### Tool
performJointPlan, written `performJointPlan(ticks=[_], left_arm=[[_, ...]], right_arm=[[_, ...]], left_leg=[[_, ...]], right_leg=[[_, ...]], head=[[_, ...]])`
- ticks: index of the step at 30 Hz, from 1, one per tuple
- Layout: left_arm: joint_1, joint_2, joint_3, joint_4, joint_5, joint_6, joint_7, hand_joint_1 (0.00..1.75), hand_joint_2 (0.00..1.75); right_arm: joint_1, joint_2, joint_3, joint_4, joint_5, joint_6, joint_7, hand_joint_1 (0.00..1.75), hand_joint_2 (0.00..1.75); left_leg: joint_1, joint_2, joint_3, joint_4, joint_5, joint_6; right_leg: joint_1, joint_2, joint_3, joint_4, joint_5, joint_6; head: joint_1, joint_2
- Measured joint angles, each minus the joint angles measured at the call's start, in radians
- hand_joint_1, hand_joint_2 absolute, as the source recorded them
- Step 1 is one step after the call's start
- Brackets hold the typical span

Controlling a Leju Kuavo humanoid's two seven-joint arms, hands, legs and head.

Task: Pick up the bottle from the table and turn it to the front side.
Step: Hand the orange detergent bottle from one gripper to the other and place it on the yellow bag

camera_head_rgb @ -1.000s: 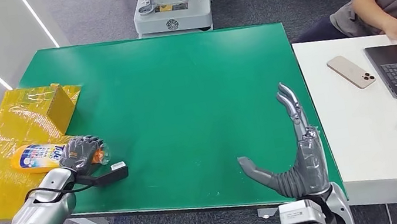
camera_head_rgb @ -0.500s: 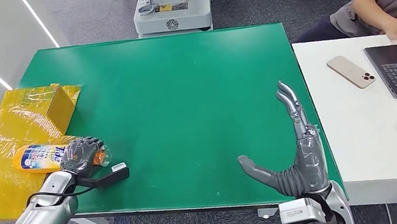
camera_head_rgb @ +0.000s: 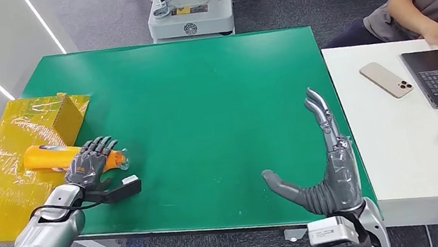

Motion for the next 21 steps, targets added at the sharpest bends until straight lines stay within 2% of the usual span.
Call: performJointPlan(ticks=[11,15,18,19,21], left_arm=[[-0.001,0.000,0.001,0.000,0.000,-0.001,-0.003,0.00,1.75],[0.007,-0.001,0.017,0.000,0.016,0.079,-0.021,0.00,1.75],[0.037,-0.011,0.060,-0.026,0.070,0.227,-0.086,0.00,1.75],[0.056,-0.021,0.092,-0.060,0.089,0.270,-0.133,0.00,1.75],[0.104,-0.058,0.203,-0.176,0.122,0.310,-0.280,0.00,1.75]], right_arm=[[0.000,0.000,0.000,-0.001,0.001,0.001,0.002,0.00,1.75],[0.000,0.001,-0.001,-0.005,0.009,0.007,0.009,0.00,1.75],[0.000,0.002,-0.003,-0.010,0.015,0.012,0.013,0.00,1.75],[0.001,0.002,-0.004,-0.011,0.017,0.011,0.013,0.00,1.75],[0.001,0.002,-0.004,-0.011,0.016,0.003,0.012,0.00,1.75]], left_leg=[[0.000,0.000,0.000,0.000,0.000,-0.001],[0.000,0.000,0.000,0.000,0.000,-0.001],[0.000,0.000,0.000,0.000,0.000,-0.001],[0.000,0.000,0.000,0.000,0.000,-0.001],[-0.001,0.000,-0.001,0.001,0.000,-0.001]], right_leg=[[0.000,0.000,0.000,0.000,0.000,-0.001],[0.000,0.000,0.000,0.000,0.001,-0.001],[0.000,0.001,-0.001,0.000,0.001,-0.001],[0.000,0.001,-0.002,0.000,0.000,-0.001],[0.000,0.000,-0.002,0.000,0.000,-0.001]], head=[[0.000,0.000],[0.000,0.000],[0.000,0.000],[0.000,0.000],[0.000,0.000]])
